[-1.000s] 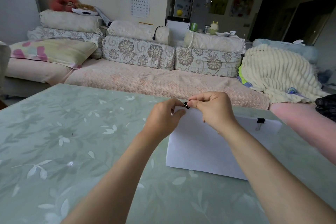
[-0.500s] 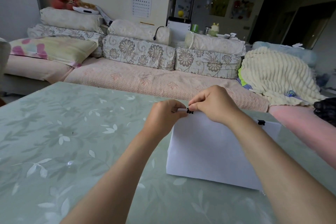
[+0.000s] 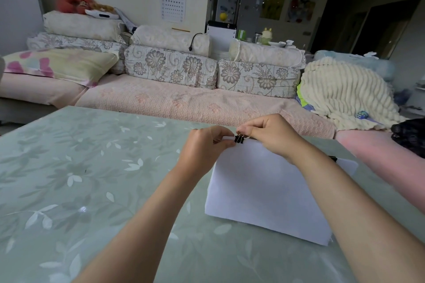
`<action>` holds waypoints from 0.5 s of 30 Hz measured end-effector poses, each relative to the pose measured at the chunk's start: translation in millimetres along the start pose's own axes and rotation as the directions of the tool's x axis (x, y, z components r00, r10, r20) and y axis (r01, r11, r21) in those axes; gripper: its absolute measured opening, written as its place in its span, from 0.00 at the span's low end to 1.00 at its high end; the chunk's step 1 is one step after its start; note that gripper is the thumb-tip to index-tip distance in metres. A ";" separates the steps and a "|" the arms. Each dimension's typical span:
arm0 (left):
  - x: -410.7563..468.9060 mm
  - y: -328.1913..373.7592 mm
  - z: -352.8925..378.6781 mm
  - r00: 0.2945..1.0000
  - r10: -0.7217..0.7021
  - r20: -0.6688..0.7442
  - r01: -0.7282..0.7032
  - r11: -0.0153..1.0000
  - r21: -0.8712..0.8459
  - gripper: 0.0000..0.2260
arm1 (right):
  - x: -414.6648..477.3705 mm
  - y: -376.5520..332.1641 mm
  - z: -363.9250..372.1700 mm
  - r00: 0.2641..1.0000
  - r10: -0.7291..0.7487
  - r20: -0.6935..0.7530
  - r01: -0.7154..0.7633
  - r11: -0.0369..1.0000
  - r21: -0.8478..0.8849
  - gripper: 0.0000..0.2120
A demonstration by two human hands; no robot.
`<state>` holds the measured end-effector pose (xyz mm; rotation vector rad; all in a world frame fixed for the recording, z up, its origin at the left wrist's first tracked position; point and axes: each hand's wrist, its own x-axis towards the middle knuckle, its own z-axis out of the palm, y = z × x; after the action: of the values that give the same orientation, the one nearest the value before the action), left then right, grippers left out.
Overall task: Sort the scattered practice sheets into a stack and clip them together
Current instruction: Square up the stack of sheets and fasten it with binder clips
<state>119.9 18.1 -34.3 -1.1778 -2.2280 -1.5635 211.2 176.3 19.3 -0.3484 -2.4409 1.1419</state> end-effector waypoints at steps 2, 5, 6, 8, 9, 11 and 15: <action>-1.9 1.2 1.2 0.999 0.034 -0.006 -0.034 0.999 0.017 0.04 | 3.6 -0.5 0.2 1.000 -0.002 -0.029 0.001 0.998 -0.066 0.04; -3.4 1.9 3.0 0.998 0.059 -0.008 -0.059 0.998 0.036 0.05 | 7.2 1.5 7.8 0.997 -0.010 -0.070 0.000 0.989 -0.150 0.01; -3.1 1.5 3.4 0.998 0.061 -0.009 -0.061 0.997 0.045 0.06 | 7.3 2.3 10.4 0.996 -0.029 -0.086 0.012 0.982 -0.187 0.01; -2.1 0.3 3.5 0.999 0.048 -0.006 -0.048 0.998 0.035 0.06 | 5.8 3.4 12.3 0.991 -0.101 -0.086 0.073 0.955 -0.286 0.03; -2.0 0.2 3.2 0.999 0.039 -0.001 -0.039 0.999 0.021 0.06 | 4.4 3.5 11.8 0.992 -0.115 -0.059 0.090 0.943 -0.321 0.08; -1.5 -0.2 2.5 0.999 0.032 0.007 -0.032 0.999 0.009 0.06 | 1.0 4.4 8.9 0.997 -0.074 0.009 0.072 0.938 -0.340 0.23; 0.0 0.1 -2.8 0.999 0.018 0.048 -0.017 1.000 -0.011 0.05 | -7.1 2.1 2.4 0.985 -0.038 0.167 0.086 0.954 -0.288 0.28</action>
<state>119.1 15.8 -33.0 -1.2471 -2.2359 -1.5579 216.4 173.3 14.3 -0.2741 -2.7487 0.8061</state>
